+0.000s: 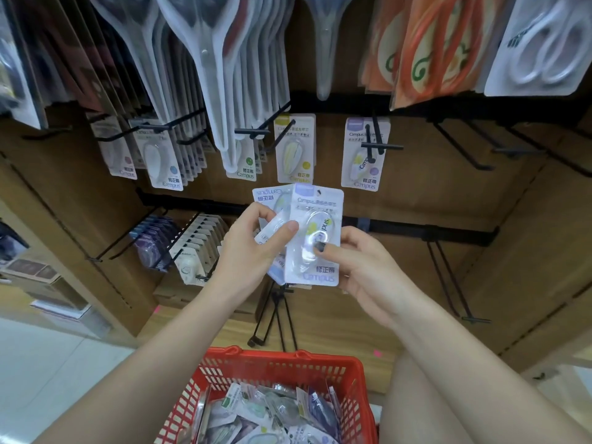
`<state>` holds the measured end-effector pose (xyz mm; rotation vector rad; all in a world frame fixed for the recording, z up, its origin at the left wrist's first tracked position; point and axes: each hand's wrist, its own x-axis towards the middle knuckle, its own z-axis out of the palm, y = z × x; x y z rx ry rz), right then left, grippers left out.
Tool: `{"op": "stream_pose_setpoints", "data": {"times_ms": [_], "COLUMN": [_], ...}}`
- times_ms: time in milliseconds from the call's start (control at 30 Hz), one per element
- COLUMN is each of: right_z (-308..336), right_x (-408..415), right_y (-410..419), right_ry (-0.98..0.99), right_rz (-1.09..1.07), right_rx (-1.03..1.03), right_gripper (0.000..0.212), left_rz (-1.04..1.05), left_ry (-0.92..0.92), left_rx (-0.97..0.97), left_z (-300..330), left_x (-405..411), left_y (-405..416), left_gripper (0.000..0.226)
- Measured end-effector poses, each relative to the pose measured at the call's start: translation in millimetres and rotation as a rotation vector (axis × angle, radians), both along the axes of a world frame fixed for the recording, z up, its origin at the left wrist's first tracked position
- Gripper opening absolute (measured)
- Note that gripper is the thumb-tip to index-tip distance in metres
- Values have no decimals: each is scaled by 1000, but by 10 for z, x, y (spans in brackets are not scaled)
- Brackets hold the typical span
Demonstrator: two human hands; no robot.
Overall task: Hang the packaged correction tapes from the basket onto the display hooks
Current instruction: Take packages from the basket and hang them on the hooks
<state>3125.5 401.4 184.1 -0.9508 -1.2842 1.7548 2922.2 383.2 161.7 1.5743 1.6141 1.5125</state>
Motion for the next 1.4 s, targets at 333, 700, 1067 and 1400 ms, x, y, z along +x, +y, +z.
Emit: {"op": "stream_pose_setpoints", "data": {"times_ms": [333, 700, 1067, 1400], "right_z": [-18, 145, 171, 201], "right_x": [393, 329, 173, 154], "right_y": [-17, -56, -124, -184], "right_ry": [22, 13, -54, -49], "right_rz": [-294, -352, -468, -494], "right_rx": [378, 435, 498, 537], "right_gripper": [22, 16, 14, 14], "left_rz": [-24, -83, -81, -115], "left_ry": [-81, -18, 19, 23], "left_rx": [19, 6, -36, -30], "left_z": [37, 67, 102, 106], "left_x": [-20, -29, -130, -86], "left_y": [-81, -137, -206, -198], "left_gripper": [28, 27, 26, 26]}}
